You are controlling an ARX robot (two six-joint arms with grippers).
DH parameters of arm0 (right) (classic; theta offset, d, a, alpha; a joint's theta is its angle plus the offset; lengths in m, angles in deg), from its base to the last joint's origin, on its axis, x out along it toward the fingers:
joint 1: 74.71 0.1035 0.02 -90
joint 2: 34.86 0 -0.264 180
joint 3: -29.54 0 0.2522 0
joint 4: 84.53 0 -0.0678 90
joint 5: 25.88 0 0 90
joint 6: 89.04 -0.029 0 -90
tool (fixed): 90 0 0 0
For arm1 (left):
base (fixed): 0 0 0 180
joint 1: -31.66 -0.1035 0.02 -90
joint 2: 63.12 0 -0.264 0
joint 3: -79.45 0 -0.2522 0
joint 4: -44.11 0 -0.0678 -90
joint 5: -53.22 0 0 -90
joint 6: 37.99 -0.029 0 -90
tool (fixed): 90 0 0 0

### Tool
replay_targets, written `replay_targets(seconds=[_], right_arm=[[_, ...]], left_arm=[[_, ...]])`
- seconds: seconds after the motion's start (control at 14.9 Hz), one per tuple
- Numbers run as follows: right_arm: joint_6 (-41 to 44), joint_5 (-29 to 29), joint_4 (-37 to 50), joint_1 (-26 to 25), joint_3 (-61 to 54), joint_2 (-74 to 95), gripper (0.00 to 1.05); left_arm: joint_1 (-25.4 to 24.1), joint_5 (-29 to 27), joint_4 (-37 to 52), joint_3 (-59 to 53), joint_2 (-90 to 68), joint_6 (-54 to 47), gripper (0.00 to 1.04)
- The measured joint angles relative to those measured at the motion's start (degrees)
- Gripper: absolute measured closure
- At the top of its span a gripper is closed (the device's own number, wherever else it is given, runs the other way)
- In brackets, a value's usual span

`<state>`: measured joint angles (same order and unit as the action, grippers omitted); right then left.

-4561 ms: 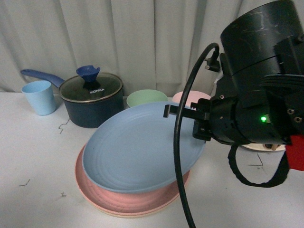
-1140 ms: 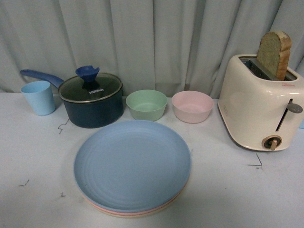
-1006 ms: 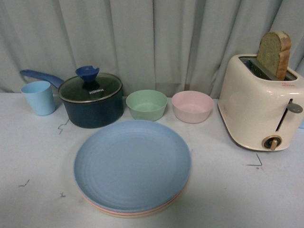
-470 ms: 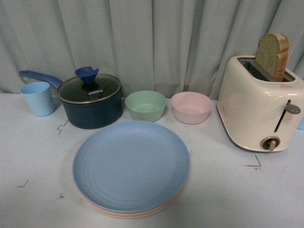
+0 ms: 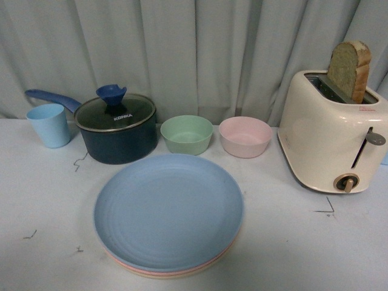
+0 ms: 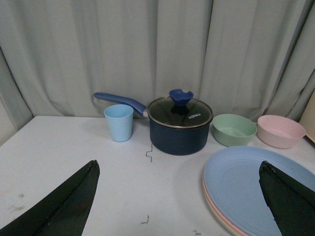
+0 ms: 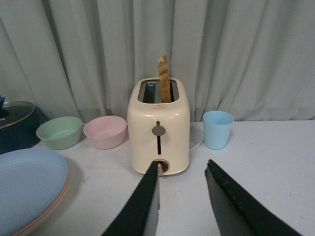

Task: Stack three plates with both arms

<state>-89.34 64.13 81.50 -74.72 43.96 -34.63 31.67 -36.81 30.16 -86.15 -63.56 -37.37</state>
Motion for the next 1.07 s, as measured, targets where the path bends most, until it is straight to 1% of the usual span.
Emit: replay_targets(seconds=[0.2, 0.34, 1.07], right_arm=[[0.0, 0.0, 0.0, 0.0, 0.0, 0.0, 0.28], [0.0, 0.0, 0.0, 0.0, 0.0, 0.0, 0.06], [0.0, 0.0, 0.0, 0.0, 0.0, 0.0, 0.06]], left_arm=[[0.0, 0.0, 0.0, 0.0, 0.0, 0.0, 0.07], [0.0, 0.0, 0.0, 0.0, 0.0, 0.0, 0.07], [0.0, 0.0, 0.0, 0.0, 0.0, 0.0, 0.07]])
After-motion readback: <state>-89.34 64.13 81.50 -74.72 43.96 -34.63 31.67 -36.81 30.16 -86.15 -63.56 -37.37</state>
